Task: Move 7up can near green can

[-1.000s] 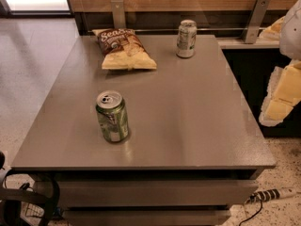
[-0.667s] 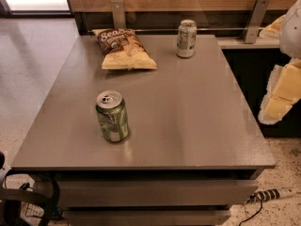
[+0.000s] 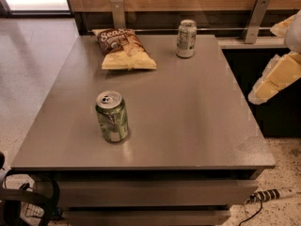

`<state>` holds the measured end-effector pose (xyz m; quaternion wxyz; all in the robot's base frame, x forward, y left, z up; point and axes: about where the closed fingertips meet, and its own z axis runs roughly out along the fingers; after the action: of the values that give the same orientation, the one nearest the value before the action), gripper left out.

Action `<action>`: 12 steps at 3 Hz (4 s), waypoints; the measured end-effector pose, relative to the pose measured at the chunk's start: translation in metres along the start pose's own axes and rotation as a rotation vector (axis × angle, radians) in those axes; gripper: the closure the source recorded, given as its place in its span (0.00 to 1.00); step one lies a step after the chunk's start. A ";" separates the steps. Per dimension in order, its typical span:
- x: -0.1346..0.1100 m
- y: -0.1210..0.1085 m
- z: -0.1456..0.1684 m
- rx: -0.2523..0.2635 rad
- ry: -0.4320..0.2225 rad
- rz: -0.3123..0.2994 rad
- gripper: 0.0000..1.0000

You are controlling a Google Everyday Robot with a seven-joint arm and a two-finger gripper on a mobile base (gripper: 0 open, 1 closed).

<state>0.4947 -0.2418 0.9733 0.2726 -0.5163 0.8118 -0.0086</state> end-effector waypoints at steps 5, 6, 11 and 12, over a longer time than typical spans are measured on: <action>-0.065 -0.122 0.037 0.358 -0.650 0.407 0.00; -0.070 -0.125 0.042 0.357 -0.654 0.405 0.00; -0.124 -0.221 0.183 0.267 -0.871 0.437 0.00; -0.131 -0.216 0.206 0.221 -0.899 0.463 0.00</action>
Offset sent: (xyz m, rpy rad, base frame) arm 0.1499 -0.0156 0.0515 0.5704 -0.6222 -0.2565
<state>0.8098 -0.1772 0.9186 0.6420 -0.2442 0.7018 0.1890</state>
